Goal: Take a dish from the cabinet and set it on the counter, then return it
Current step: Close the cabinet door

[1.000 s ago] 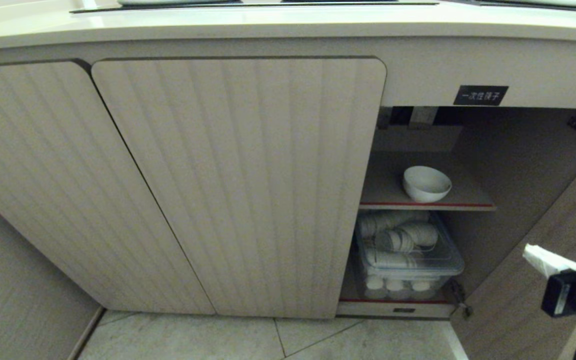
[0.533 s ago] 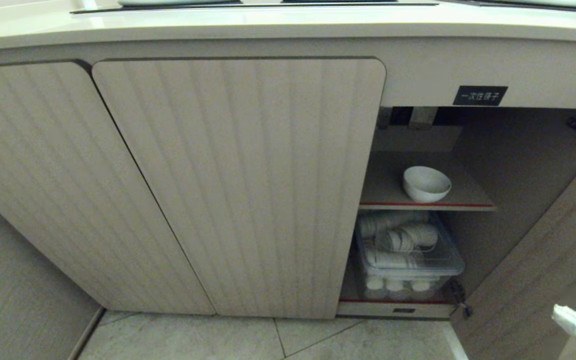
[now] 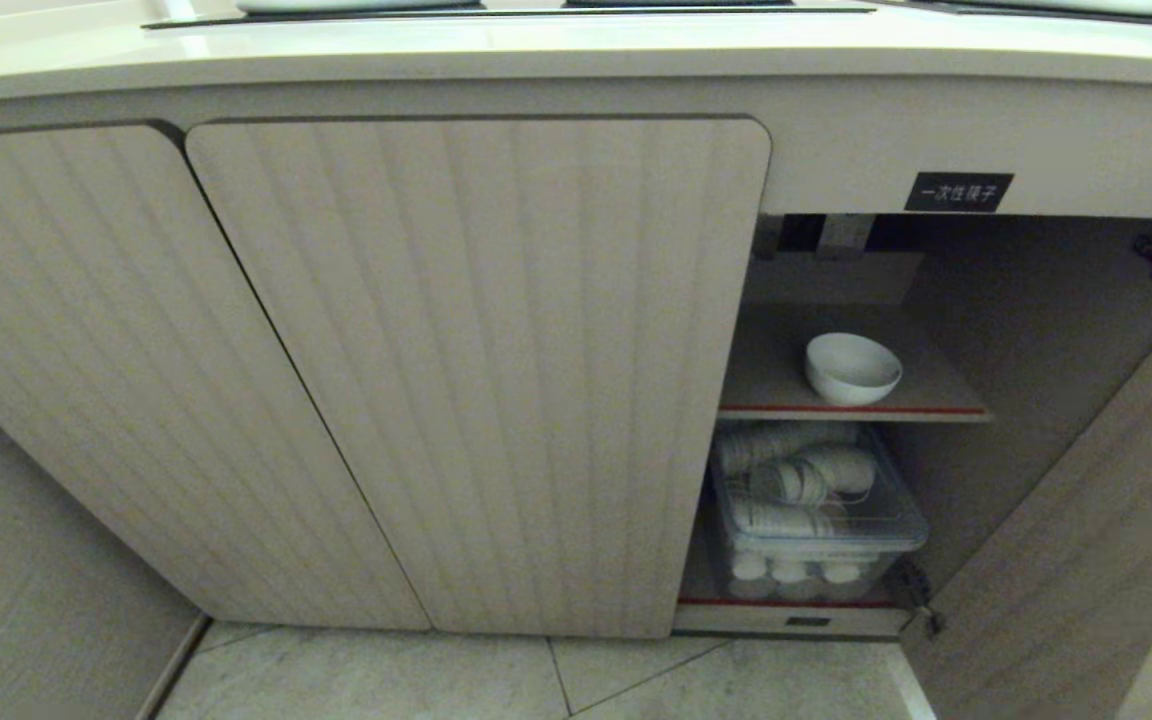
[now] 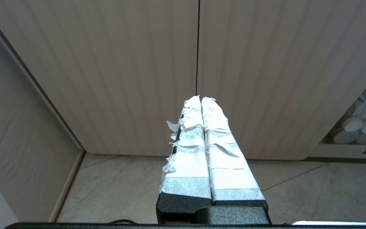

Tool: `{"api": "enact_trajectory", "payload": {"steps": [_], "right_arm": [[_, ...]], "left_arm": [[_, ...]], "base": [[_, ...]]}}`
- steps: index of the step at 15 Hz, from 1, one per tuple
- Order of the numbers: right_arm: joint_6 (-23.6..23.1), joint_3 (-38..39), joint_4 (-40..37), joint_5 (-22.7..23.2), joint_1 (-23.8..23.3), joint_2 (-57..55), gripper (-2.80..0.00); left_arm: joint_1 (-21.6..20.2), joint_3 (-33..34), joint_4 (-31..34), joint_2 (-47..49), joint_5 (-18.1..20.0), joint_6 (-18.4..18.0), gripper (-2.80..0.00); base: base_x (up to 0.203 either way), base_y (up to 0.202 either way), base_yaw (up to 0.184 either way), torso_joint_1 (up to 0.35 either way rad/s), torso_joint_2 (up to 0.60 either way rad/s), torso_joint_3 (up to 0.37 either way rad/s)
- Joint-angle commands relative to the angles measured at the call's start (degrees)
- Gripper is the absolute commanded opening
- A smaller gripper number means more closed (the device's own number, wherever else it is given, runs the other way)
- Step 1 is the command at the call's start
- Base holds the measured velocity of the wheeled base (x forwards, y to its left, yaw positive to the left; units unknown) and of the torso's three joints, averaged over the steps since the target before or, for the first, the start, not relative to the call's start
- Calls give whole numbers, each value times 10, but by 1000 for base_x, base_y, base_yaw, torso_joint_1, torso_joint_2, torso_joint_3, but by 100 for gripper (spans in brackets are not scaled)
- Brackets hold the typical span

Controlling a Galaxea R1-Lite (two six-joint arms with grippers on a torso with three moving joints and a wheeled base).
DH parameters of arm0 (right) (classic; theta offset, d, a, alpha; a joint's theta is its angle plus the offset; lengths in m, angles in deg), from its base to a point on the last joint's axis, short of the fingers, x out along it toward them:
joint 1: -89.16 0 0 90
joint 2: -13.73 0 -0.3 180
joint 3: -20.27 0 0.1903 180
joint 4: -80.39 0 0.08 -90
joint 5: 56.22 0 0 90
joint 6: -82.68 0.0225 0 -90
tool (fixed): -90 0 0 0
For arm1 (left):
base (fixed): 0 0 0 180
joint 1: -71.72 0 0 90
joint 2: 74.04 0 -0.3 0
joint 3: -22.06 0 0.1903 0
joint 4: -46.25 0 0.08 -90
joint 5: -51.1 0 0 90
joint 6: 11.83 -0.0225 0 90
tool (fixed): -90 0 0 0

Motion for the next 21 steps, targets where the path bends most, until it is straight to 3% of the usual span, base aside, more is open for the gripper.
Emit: {"api": "enact_trajectory", "payload": {"steps": [1, 4, 12, 21], "right_arm": [[-9, 0, -39, 1, 0, 90, -280], [-11, 0, -78, 1, 0, 138, -280], [-6, -1, -81, -1, -16, 264, -280], [-7, 0, -80, 1, -17, 271, -280]], "left_arm": [[0, 0, 0, 0, 0, 0, -280], [0, 0, 0, 0, 0, 0, -280], [0, 0, 0, 0, 0, 0, -280], [0, 0, 0, 0, 0, 0, -280]], "base": [[0, 0, 0, 0, 0, 0], [0, 0, 0, 0, 0, 0], [0, 0, 0, 0, 0, 0], [0, 0, 0, 0, 0, 0]]}}
